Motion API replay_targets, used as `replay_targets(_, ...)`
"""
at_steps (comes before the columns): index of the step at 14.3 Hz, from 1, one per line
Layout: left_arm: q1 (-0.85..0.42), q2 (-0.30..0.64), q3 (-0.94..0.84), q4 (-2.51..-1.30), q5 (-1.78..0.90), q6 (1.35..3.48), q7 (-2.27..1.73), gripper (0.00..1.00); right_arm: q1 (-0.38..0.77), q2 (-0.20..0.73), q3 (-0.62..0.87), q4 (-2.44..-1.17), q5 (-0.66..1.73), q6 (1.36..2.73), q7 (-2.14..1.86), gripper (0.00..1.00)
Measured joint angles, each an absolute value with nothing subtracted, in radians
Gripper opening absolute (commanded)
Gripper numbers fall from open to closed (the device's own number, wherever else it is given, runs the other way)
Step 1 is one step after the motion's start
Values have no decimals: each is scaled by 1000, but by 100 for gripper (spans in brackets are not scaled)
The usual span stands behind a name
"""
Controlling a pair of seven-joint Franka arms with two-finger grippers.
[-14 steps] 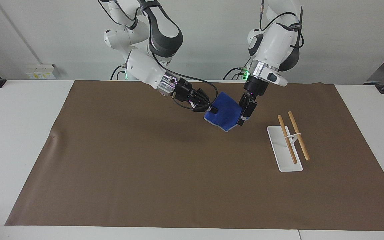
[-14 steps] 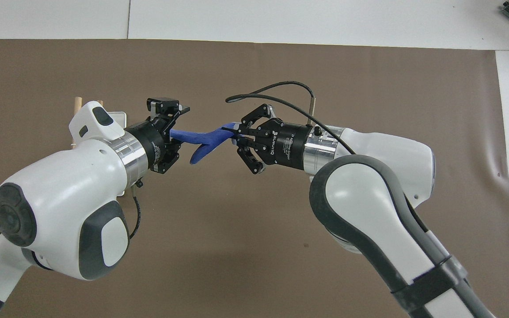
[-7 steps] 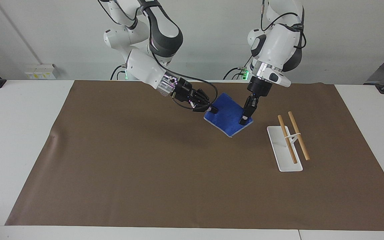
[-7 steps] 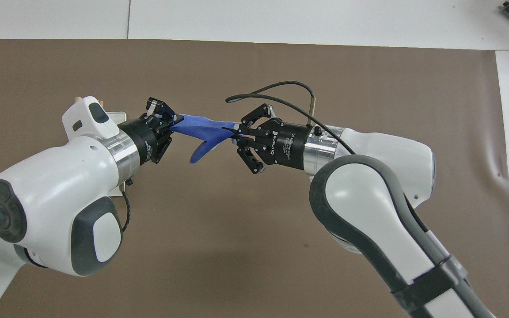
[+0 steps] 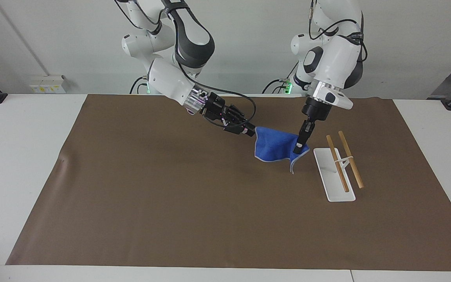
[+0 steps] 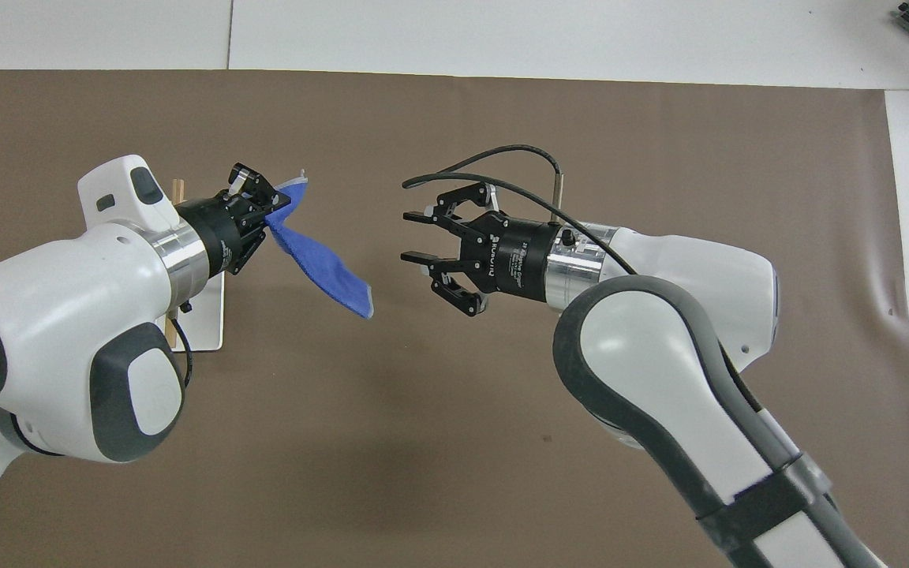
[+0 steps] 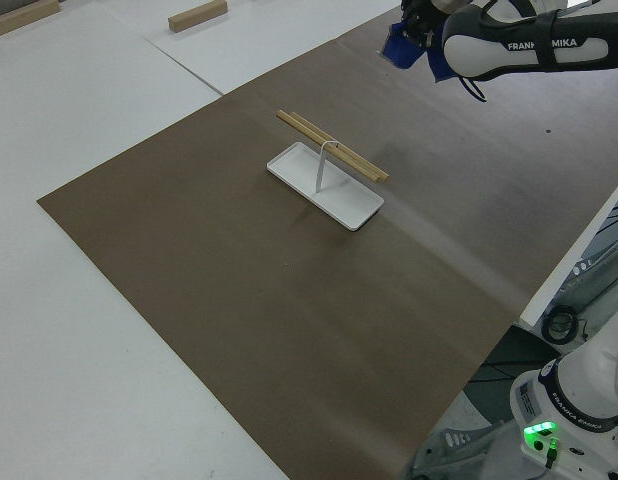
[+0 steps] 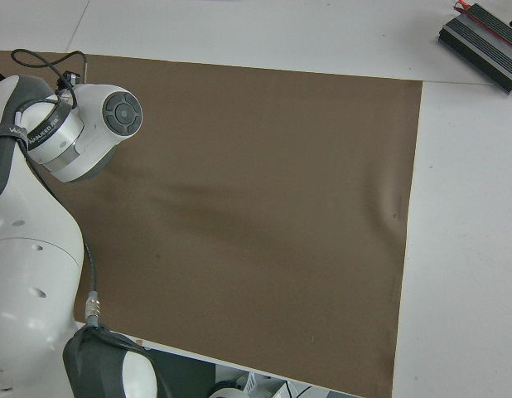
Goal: Right arm passes towel to left arm to hang
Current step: 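Open the right gripper and withdraw it while the left gripper pulls away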
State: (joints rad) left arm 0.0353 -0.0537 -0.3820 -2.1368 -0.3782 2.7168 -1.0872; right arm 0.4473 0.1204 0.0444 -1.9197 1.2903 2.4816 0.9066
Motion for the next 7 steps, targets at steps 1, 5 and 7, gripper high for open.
replay_targets(1, 37, -50, -362, -2137, -378, 2717, -1073, 0, 442, 120, 44, -1924, 1210, 2481, 882, 100)
replay_targets(5, 41, -30, -293, -2137, -378, 2718, -979, 0, 394, 114, 43, -1930, 709, 2416, 808, 100)
replay_targets(7, 44, -8, -261, -2137, -378, 2720, -926, 0, 356, 113, 43, -1932, 449, 2384, 748, 100)
